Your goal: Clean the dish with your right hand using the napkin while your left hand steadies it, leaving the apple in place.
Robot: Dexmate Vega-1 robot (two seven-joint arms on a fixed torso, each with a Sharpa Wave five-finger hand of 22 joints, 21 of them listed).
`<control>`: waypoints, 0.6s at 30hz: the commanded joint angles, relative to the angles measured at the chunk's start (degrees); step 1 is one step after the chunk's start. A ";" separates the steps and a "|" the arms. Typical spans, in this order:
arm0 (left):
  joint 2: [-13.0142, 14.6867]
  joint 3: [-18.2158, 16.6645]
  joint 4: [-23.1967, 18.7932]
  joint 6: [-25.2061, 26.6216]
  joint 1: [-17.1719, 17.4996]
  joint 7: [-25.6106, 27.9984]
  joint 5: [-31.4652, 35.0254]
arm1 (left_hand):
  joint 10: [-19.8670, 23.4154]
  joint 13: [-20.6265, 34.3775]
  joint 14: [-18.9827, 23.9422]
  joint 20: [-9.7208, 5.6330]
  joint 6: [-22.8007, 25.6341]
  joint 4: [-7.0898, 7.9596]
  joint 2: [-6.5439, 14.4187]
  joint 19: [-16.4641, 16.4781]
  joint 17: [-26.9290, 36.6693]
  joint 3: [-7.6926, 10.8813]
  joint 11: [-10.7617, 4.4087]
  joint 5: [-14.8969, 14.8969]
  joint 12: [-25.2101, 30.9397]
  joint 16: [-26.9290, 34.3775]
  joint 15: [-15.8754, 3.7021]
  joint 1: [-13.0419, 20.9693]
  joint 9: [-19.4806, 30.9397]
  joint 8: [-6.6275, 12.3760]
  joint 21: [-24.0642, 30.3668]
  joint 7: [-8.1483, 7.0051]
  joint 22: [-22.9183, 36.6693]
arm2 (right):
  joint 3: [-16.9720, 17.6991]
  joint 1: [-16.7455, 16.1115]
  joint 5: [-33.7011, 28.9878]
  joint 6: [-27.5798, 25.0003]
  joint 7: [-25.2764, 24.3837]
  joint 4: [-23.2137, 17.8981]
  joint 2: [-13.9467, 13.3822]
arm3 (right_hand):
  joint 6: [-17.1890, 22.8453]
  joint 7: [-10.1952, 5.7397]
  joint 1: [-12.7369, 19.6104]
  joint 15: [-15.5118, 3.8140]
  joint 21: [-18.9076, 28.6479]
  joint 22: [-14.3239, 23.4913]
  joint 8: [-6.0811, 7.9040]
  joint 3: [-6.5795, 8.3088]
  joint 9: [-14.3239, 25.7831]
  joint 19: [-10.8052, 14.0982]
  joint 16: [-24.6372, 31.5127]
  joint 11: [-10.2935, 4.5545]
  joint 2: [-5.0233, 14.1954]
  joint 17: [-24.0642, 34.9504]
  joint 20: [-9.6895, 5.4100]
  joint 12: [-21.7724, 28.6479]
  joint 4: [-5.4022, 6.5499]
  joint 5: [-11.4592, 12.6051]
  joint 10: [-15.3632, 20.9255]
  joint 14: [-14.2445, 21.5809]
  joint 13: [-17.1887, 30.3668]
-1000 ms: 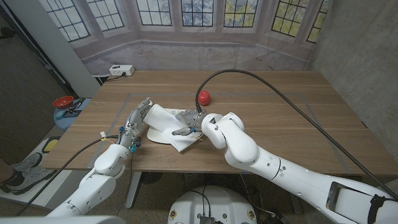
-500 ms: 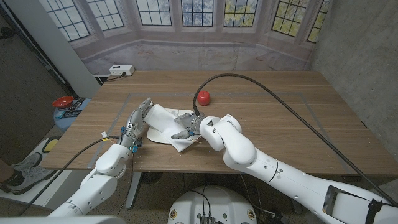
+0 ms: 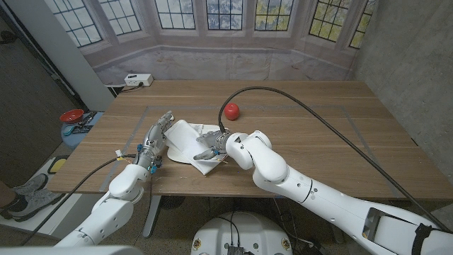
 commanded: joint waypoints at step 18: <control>0.04 0.68 0.26 1.24 -1.59 0.12 0.38 | -0.30 0.25 -0.10 0.06 -0.22 -0.03 -0.18 0.09 0.19 -0.43 0.06 -0.06 0.04 0.18 0.16 0.36 0.14 0.24 0.00 -0.12 0.09 | -2.62 3.61 7.72 -1.30 -4.73 5.26 -1.23 | -0.13 -0.05 -0.45 -0.05 0.42 0.20 0.59 0.12 0.18 0.25 0.10 -0.04 0.14 0.16 -0.19 0.40 -0.25 0.15 -0.07 -0.50 0.11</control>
